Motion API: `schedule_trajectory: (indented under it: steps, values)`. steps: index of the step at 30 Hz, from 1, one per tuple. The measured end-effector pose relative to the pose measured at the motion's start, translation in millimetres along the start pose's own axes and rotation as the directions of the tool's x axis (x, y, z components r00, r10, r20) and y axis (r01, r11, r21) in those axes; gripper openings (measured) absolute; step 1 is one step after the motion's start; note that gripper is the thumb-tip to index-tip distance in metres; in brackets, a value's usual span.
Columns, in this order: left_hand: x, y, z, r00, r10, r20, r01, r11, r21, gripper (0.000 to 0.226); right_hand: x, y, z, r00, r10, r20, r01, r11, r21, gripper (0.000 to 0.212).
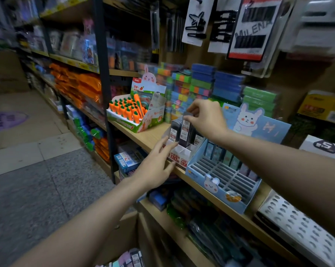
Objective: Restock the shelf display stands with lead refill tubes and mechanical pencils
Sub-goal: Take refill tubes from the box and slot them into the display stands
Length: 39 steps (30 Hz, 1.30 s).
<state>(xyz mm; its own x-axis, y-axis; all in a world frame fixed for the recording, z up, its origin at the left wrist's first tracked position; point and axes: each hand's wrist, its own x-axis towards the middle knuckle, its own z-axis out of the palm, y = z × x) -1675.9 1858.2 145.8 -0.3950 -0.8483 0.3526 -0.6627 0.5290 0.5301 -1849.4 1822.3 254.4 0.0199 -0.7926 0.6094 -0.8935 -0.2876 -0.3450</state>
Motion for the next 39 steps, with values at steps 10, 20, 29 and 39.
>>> schedule_trajectory:
  steps: [10,20,29,39]
  values:
    - [-1.3,-2.6,1.5,1.0,-0.002,0.01,0.002,0.999,-0.036,0.068,-15.3,1.0,13.2,0.993,-0.038,0.109,0.065,0.965,-0.253,0.019]
    - [-64.2,-10.3,35.4,0.987,-0.062,-0.146,0.001,0.921,-0.389,0.063,-68.8,-20.1,-9.1,0.971,0.218,-0.098,-0.148,0.869,0.473,0.018]
    - [-268.5,-97.2,120.7,0.29,-0.954,-0.073,0.776,0.28,-0.565,0.025,-258.4,-74.1,126.9,0.846,0.015,0.533,-0.357,0.757,0.547,0.018]
    - [-375.2,-111.9,174.2,0.19,-0.976,0.111,0.981,0.185,-0.056,0.061,-397.2,-50.0,256.1,0.342,0.162,0.926,-0.418,0.908,-0.004,0.038]
